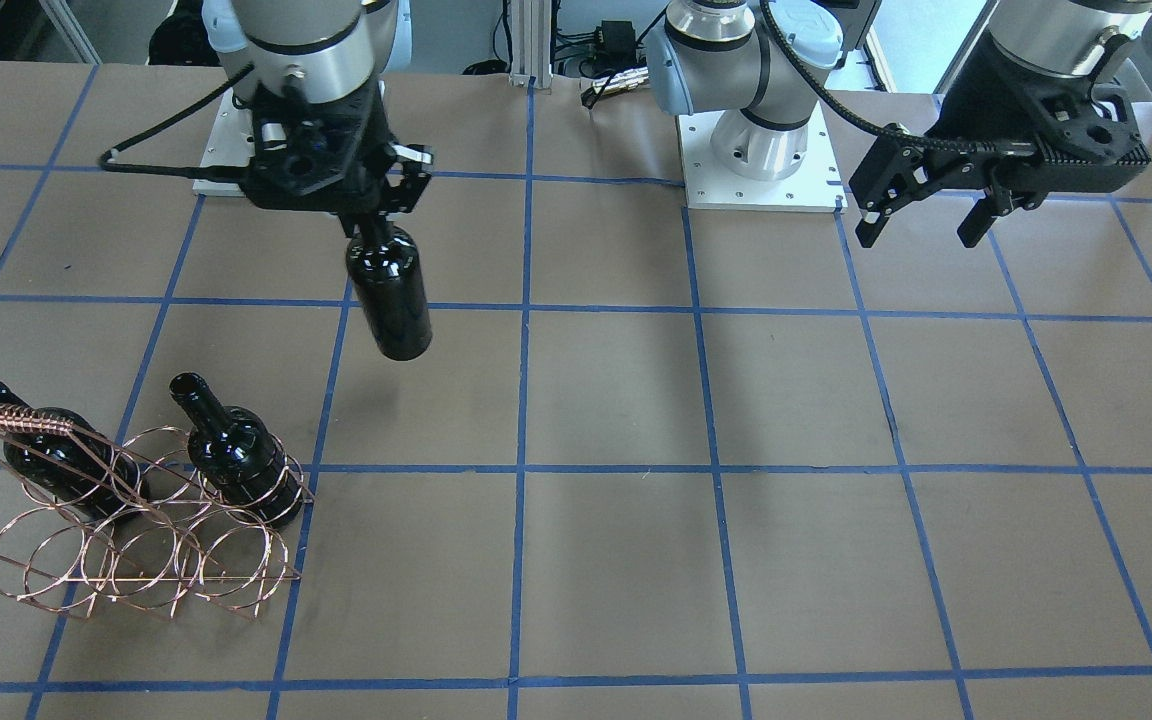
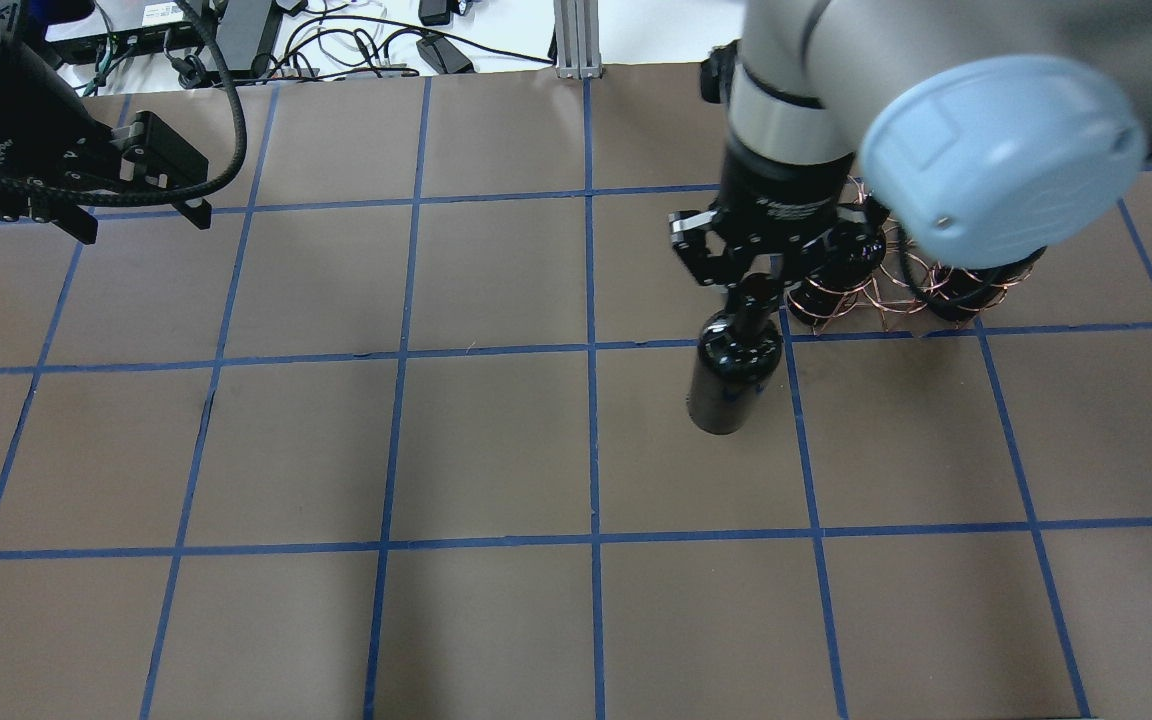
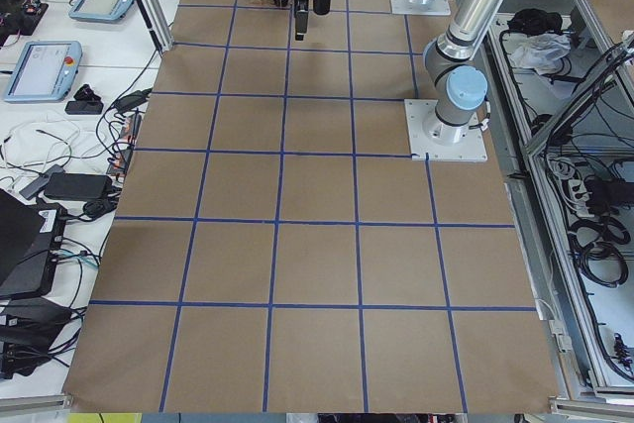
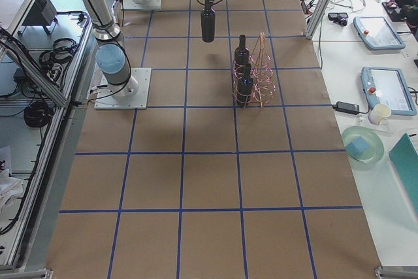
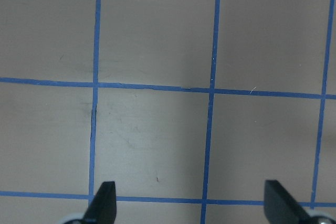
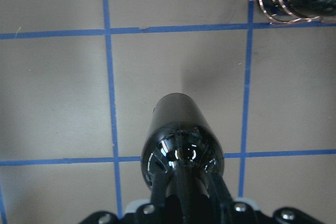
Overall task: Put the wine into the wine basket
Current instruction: 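Lift the bottle with the right gripper and carry it to the wire rack, then lower the bottle into the empty rack slot between the two bottles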
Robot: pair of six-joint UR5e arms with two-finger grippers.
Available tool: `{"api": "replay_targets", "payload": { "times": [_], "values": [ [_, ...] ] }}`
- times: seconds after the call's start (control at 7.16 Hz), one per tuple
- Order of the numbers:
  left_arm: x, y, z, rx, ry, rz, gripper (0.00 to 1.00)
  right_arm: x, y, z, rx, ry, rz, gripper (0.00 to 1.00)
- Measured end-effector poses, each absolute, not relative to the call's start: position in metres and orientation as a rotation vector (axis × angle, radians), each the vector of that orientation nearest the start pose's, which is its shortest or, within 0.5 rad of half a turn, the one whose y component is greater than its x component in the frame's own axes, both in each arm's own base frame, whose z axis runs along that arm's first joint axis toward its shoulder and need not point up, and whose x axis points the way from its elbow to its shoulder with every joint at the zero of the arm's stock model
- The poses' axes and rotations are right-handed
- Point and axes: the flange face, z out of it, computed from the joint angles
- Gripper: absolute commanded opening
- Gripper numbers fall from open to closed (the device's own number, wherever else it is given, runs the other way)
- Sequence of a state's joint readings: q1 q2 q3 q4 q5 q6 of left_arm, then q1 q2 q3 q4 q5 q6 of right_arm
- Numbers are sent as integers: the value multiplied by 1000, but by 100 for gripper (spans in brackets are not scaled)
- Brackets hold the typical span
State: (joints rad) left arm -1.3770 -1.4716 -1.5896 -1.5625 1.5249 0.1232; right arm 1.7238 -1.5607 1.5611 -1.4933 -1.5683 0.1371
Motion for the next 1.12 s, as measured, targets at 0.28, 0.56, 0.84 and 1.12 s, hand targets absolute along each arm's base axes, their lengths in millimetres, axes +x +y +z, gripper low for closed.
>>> {"api": "replay_targets", "payload": {
  "times": [0.28, 0.56, 0.84, 1.12],
  "values": [
    [-67, -469, 528, -53, 3160, -147, 100, 116, -481, 492, -124, 3158, 124, 5],
    [-98, -459, 532, -8, 3144, -152, 100, 57, -494, 502, -152, 3154, 90, 5],
    [-109, -453, 534, 12, 3129, -153, 100, 28, -523, 519, -155, 3161, 33, 6],
    [-112, -453, 534, 22, 3130, -154, 100, 18, -554, 526, -155, 3168, -11, 6]
  ]
}}
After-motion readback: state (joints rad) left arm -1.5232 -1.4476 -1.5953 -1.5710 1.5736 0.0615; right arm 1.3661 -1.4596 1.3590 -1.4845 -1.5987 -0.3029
